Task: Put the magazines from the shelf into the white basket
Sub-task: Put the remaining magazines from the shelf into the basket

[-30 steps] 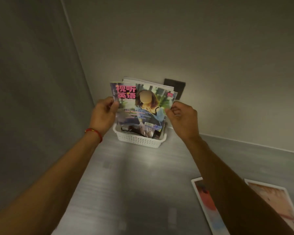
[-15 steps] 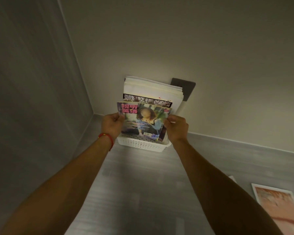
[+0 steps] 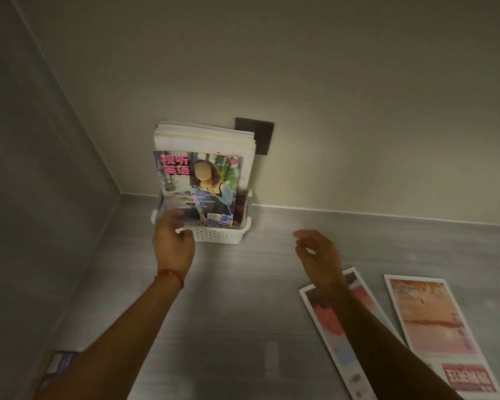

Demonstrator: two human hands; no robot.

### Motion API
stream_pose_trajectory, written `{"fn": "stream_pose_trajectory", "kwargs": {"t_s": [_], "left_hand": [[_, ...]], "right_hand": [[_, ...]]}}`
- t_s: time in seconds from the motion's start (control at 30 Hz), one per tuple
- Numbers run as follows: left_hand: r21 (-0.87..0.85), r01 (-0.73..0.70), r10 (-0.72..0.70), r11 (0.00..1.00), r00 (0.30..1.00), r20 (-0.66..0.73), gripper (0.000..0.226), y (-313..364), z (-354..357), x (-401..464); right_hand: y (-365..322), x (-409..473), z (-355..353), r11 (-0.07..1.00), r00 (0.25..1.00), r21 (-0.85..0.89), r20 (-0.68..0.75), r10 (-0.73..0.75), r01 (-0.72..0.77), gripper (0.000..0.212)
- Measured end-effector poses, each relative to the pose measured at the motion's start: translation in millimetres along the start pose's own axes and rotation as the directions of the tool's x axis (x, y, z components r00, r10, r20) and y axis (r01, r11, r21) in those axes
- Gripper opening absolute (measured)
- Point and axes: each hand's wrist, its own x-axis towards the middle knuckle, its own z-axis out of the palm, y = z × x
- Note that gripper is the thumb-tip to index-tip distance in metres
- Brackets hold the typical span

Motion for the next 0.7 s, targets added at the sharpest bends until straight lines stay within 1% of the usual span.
{"fn": "stream_pose_trajectory", "kwargs": {"t_s": [0.07, 0.13, 0.17, 0.23, 0.27, 0.33, 0.37, 0.4, 0.43, 0.5, 0.53, 0.57, 0.63, 0.7], "left_hand": [[0.032, -0.065, 0.060, 0.997, 0.990, 0.129, 0.045, 7.8, 24.3, -50.1], [0.097, -0.156, 0.117, 0.983, 0.940, 0.322, 0.047, 12.7, 52.9, -101.8], [0.135, -0.201, 0.127, 0.970, 0.899, 0.420, 0.048, 15.6, 67.6, -126.7], [0.202, -0.285, 0.115, 0.937, 0.797, 0.594, 0.051, 22.1, 96.2, -170.7], [0.210, -0.323, 0.107, 0.923, 0.739, 0.666, 0.052, 25.7, 110.0, -189.5], [0.158, -0.388, 0.126, 0.908, 0.613, 0.780, 0.049, 33.7, 136.8, -220.4], [0.131, -0.399, 0.128, 0.908, 0.560, 0.818, 0.045, 36.4, 148.6, -232.7], [0.126, -0.406, 0.118, 0.905, 0.523, 0.844, 0.043, 37.9, 159.3, -243.1], [0.151, -0.418, 0.088, 0.896, 0.501, 0.861, 0.046, 39.1, 168.7, -252.3], [0.235, -0.462, 0.019, 0.855, 0.481, 0.876, 0.053, 39.3, 183.9, -268.2], [0.267, -0.485, -0.006, 0.833, 0.474, 0.880, 0.056, 38.5, 190.5, -274.7], [0.294, -0.515, -0.027, 0.805, 0.464, 0.885, 0.057, 37.7, 196.6, -280.8], [0.348, -0.578, -0.078, 0.738, 0.439, 0.895, 0.059, 36.1, 206.8, -291.4], [0.400, -0.601, -0.138, 0.692, 0.433, 0.891, 0.061, 34.1, 211.7, -300.0]], "right_hand": [[34.7, -22.0, -42.0, 0.997, 0.997, -0.063, -0.050, 0.051, -0.054, 0.030], [70.1, -44.5, -84.5, 0.975, 0.993, -0.197, -0.080, 0.085, -0.099, 0.030], [87.6, -55.9, -105.4, 0.952, 0.991, -0.282, -0.080, 0.105, -0.123, 0.028], [120.9, -77.4, -145.7, 0.887, 0.975, -0.404, -0.080, 0.207, -0.222, 0.026], [135.6, -87.4, -164.5, 0.847, 0.956, -0.447, -0.088, 0.279, -0.288, 0.027], [162.7, -104.7, -200.3, 0.748, 0.914, -0.540, -0.114, 0.389, -0.386, 0.033], [175.1, -112.0, -216.2, 0.705, 0.895, -0.571, -0.134, 0.426, -0.421, 0.039], [185.7, -118.2, -230.4, 0.664, 0.869, -0.585, -0.162, 0.467, -0.466, 0.047], [194.5, -123.5, -242.6, 0.616, 0.832, -0.589, -0.195, 0.520, -0.523, 0.055], [208.4, -132.5, -261.5, 0.513, 0.736, -0.573, -0.264, 0.623, -0.639, 0.068], [214.6, -135.7, -268.3, 0.479, 0.699, -0.560, -0.281, 0.658, -0.676, 0.070], [220.6, -137.8, -273.4, 0.469, 0.677, -0.542, -0.284, 0.680, -0.698, 0.070], [229.8, -141.7, -278.4, 0.479, 0.666, -0.520, -0.264, 0.698, -0.708, 0.072], [234.9, -144.6, -278.2, 0.478, 0.681, -0.544, -0.262, 0.684, -0.689, 0.071]]}}
